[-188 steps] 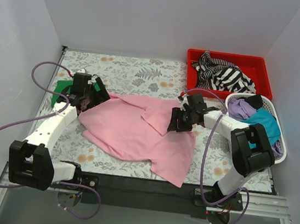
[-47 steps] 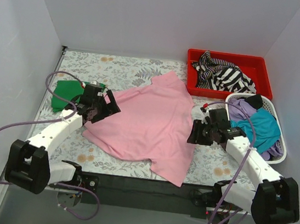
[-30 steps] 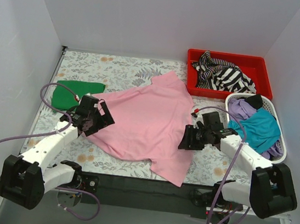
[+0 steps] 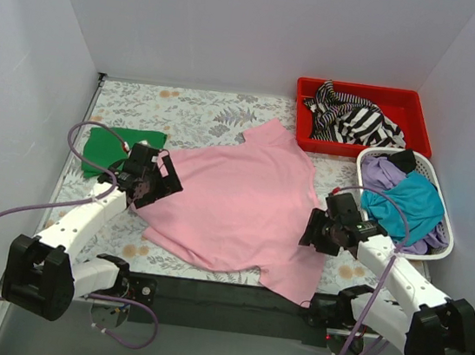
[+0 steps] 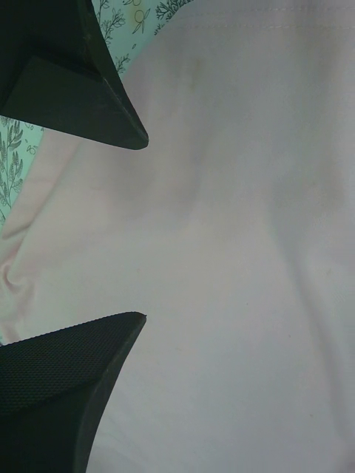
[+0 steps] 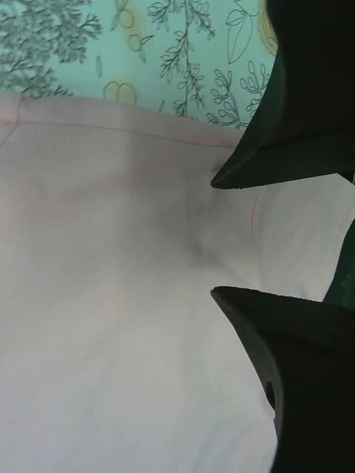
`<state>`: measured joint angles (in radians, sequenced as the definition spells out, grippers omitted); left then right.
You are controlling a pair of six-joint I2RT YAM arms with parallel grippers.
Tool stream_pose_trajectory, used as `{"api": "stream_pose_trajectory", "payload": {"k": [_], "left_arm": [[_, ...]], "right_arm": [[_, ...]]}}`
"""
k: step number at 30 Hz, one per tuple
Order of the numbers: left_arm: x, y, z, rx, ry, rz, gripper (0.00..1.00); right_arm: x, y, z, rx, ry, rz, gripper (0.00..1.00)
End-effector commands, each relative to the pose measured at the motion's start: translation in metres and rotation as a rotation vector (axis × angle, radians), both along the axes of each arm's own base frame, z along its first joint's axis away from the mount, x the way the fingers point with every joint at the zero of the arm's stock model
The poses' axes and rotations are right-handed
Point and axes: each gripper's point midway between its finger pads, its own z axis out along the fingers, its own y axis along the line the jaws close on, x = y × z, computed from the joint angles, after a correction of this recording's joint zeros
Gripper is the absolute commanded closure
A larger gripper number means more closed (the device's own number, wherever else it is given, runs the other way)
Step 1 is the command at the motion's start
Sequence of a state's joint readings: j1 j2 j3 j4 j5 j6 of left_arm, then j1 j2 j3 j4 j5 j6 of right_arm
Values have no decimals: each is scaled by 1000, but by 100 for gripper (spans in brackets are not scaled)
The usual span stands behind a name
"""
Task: Fold and stack the t-shirts
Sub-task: Flatten the tshirt out
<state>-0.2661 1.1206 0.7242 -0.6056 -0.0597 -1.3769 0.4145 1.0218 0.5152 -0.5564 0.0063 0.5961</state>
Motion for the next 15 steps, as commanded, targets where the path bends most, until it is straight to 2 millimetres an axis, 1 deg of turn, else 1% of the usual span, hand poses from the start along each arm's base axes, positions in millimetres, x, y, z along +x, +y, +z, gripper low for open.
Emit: {"api": "stream_pose_trajectory", "payload": {"k": [1,3,4,5,6,7,8,9,10,12,13,14,15], "left_arm": [[11,0,21,22,-61,-19,8],[13,-1,28,16,-72,-34,8],[13,-2,31,19,-78,-49,8],[15,-3,35,19,-89,-52,8],[16,-3,37,19,-94,-51,8],[17,-4,37,19,-97,-60,8],[18,-5,39,17,-93,-64,8],[17,-5,38,14,-86,-65,8],[17,-7,38,6,-87,-73,8],[13,-12,34,-15,-61,-94,8],[8,-13,31,-28,-34,-79,8],[-1,-19,29,-58,-2,-107,8],[-6,-21,31,-72,15,-111,8]], "right_arm": [[32,33,51,121,-172,155,38],[40,52,67,192,-223,260,38],[39,69,78,256,-216,342,39],[39,76,80,267,-224,413,40],[36,87,76,292,-193,470,41],[36,99,84,300,-204,526,43],[34,106,82,295,-202,577,44],[35,111,76,276,-183,599,44],[35,118,76,248,-192,620,46],[42,117,67,198,-187,577,46],[47,119,67,196,-201,567,46],[51,119,68,186,-210,557,46],[55,118,64,171,-205,542,45]]}}
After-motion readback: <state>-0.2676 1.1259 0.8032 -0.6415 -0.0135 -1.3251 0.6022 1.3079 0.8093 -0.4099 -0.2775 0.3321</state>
